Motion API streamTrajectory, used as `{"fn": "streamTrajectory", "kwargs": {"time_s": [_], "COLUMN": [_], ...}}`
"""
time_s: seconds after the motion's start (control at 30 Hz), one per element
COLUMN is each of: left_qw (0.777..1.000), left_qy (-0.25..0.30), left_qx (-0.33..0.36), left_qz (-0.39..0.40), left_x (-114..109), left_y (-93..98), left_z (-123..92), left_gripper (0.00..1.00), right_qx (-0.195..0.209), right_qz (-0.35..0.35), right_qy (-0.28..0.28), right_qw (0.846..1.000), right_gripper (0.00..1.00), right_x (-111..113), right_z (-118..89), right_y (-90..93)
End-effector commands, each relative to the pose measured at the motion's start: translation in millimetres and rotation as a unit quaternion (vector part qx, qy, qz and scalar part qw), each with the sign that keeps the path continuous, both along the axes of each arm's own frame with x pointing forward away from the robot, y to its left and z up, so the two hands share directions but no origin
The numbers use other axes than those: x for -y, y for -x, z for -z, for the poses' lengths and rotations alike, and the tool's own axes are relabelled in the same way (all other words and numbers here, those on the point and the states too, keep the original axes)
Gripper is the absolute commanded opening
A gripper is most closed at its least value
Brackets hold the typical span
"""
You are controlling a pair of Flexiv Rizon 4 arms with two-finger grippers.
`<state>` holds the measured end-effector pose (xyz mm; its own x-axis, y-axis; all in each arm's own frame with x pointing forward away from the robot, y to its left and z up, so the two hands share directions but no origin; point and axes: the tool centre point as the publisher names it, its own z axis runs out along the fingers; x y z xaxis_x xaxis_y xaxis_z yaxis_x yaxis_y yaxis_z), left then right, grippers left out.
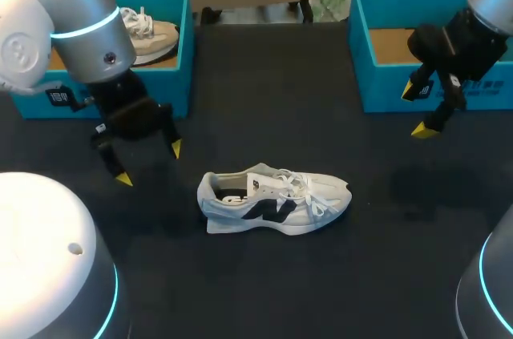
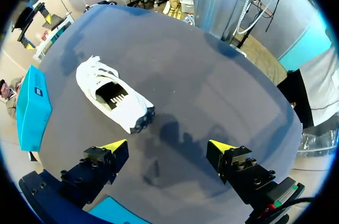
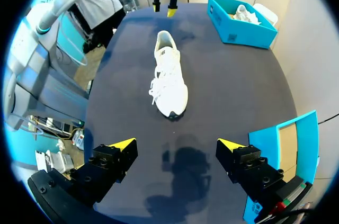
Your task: Take the shoe out of the shoebox, open the shoe tongue, remove and reinsert the insole, then place the shoe into the shoebox
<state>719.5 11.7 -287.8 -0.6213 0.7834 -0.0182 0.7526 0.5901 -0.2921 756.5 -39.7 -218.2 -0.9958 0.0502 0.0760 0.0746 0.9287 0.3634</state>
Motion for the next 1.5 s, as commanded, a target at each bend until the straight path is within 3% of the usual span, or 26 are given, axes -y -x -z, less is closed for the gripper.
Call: {"fn": "streamTrajectory", "kwargs": {"time_s": [0.03,0.37,0.53,1.1,1.5], "left_qw": [1.0,0.987,0.973,0.926,0.867], "left_qy": [0.001,0.111,0.161,0.238,0.341], "left_qx": [0.002,-0.067,-0.095,-0.143,-0.149], "left_qz": [0.0,-0.091,-0.135,-0.256,-0.333], "left_x": [-1,-34,-47,-63,-71], "left_y": [1.6,-27.5,-31.2,-21.2,-8.9], "left_z": [0,6,8,18,39], "left_gripper": [1.0,1.0,1.0,1.0,1.0], "right_qx": [0.0,0.0,0.0,0.0,0.0], "right_qz": [0.0,0.0,0.0,0.0,0.0], "right_qy": [0.001,0.001,0.001,0.001,0.001], "right_qw": [1.0,1.0,1.0,1.0,1.0], "right_gripper": [1.0,1.0,1.0,1.0,1.0], "right_x": [0,0,0,0,0], "right_z": [1,1,1,1,1], "right_y": [-0.2,-0.2,-0.2,-0.2,-0.2]}}
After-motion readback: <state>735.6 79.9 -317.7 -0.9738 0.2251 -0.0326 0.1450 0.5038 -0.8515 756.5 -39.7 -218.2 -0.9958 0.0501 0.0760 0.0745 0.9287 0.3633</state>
